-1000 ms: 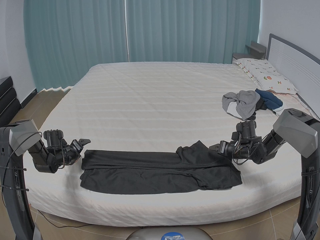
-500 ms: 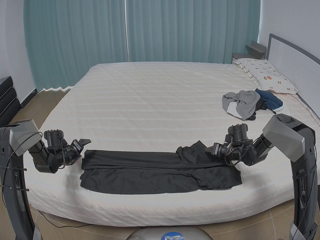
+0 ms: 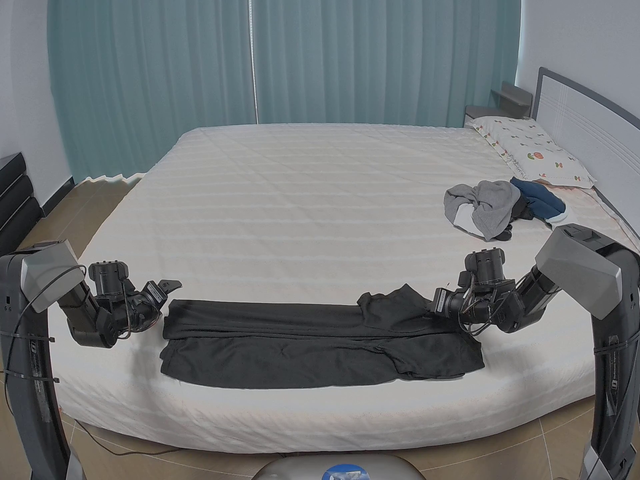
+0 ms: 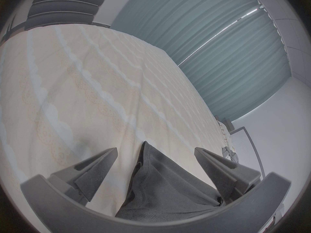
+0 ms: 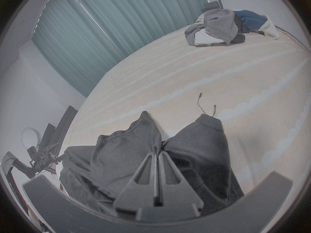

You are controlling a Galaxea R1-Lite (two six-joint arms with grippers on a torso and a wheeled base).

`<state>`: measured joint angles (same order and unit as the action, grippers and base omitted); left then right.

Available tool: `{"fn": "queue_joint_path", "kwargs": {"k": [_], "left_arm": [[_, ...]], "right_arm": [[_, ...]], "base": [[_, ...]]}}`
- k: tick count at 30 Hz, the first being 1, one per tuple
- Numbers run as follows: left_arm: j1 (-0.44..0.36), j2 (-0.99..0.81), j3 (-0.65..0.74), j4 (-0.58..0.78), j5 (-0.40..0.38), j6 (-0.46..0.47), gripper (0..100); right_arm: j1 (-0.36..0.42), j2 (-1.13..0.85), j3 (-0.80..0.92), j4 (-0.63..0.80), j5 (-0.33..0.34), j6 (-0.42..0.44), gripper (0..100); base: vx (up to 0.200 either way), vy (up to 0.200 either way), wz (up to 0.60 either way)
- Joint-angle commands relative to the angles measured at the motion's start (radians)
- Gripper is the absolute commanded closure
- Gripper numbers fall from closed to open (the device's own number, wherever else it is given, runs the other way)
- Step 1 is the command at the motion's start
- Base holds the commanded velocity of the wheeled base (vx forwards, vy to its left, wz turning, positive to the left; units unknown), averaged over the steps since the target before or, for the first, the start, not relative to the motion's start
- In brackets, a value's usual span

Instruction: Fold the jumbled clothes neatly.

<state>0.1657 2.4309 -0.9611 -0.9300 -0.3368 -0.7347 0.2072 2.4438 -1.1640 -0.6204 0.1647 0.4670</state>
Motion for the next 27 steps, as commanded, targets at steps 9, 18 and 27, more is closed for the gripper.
{"fn": "queue_joint_path", "kwargs": {"k": [9,18,27], "left_arm": [[-0.002,0.007,-0.001,-0.001,0.001,-0.002,0],[-0.002,0.007,-0.001,0.000,0.001,-0.002,0],[0.000,-0.001,-0.007,0.000,0.001,-0.003,0]], "right_arm": [[-0.003,-0.075,0.149,-0.097,0.003,-0.002,100],[0.004,-0.085,0.225,-0.200,0.003,-0.011,100],[0.006,-0.181,0.316,-0.200,0.042,-0.011,0]], "base": [[0.000,0.000,0.00],[0.000,0.000,0.00],[0.000,0.000,0.00]]}}
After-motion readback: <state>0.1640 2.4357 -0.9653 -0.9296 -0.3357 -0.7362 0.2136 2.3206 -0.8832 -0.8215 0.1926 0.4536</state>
